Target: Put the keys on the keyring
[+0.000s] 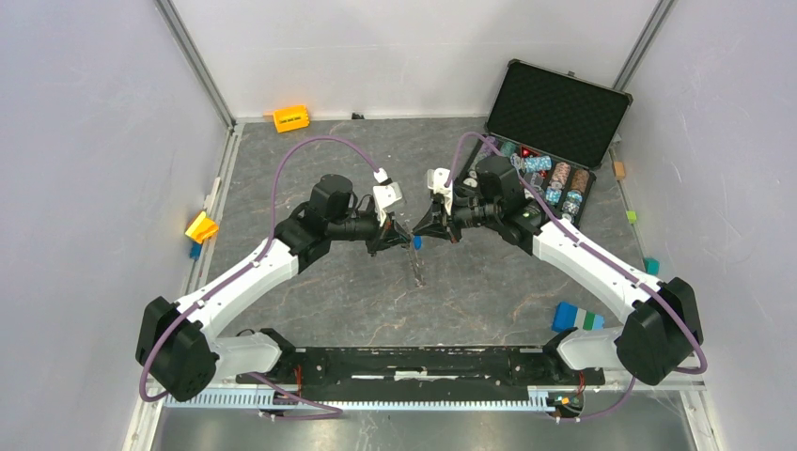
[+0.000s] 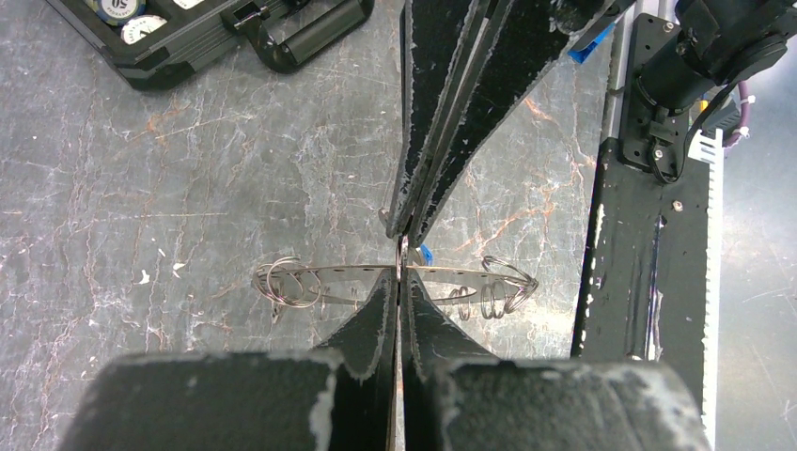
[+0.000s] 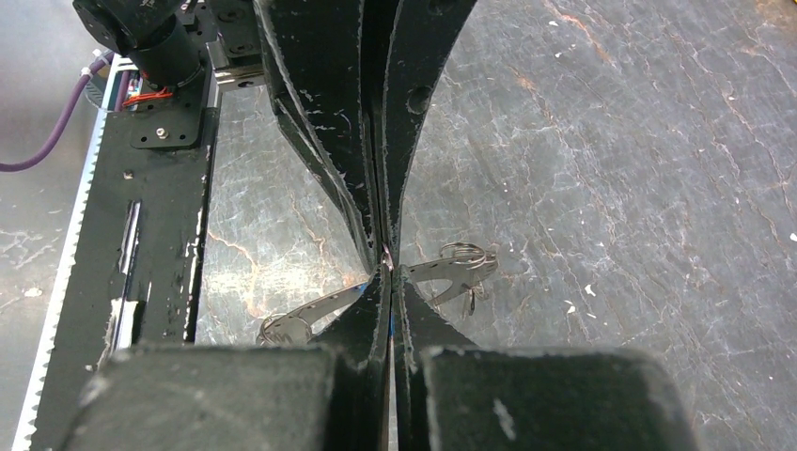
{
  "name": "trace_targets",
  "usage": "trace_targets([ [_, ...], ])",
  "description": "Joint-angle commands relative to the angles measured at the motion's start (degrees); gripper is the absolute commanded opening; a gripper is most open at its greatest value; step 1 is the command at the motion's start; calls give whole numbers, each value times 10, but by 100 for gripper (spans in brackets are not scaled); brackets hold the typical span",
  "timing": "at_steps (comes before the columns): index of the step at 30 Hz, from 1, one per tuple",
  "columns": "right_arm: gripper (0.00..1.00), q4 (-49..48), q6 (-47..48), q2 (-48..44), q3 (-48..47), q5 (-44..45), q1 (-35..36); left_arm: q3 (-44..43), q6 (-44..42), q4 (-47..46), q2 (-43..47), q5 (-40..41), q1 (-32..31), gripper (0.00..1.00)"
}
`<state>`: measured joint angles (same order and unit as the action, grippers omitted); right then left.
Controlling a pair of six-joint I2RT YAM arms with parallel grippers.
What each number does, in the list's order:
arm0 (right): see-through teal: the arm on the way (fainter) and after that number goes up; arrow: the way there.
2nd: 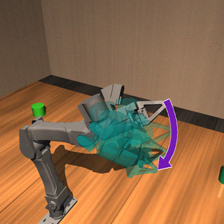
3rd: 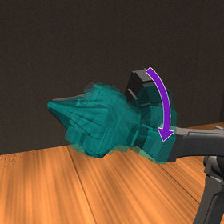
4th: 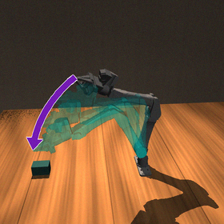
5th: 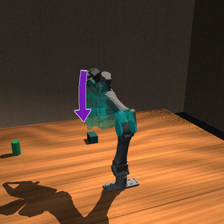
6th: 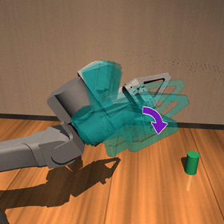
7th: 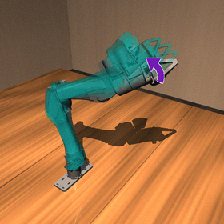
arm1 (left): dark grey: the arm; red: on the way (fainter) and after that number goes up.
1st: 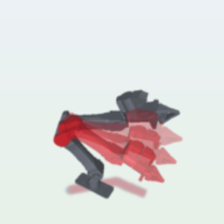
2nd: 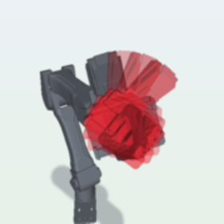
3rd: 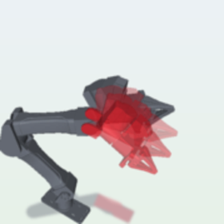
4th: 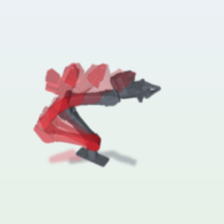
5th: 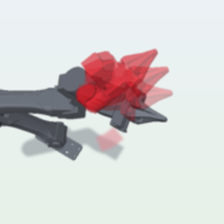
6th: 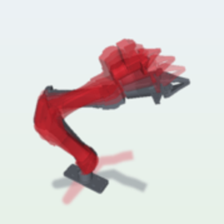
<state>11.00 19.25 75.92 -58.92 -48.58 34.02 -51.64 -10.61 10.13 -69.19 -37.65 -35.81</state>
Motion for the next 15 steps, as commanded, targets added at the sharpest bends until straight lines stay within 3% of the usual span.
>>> trace_targets([
  [1,0,-24,0,1,-23,-7,-2,-4,-15,-29,22,-30,-4,2],
  [15,0,-21,2,4,-27,-2,0,-4,-13,-29,22,-32,-4,2],
])
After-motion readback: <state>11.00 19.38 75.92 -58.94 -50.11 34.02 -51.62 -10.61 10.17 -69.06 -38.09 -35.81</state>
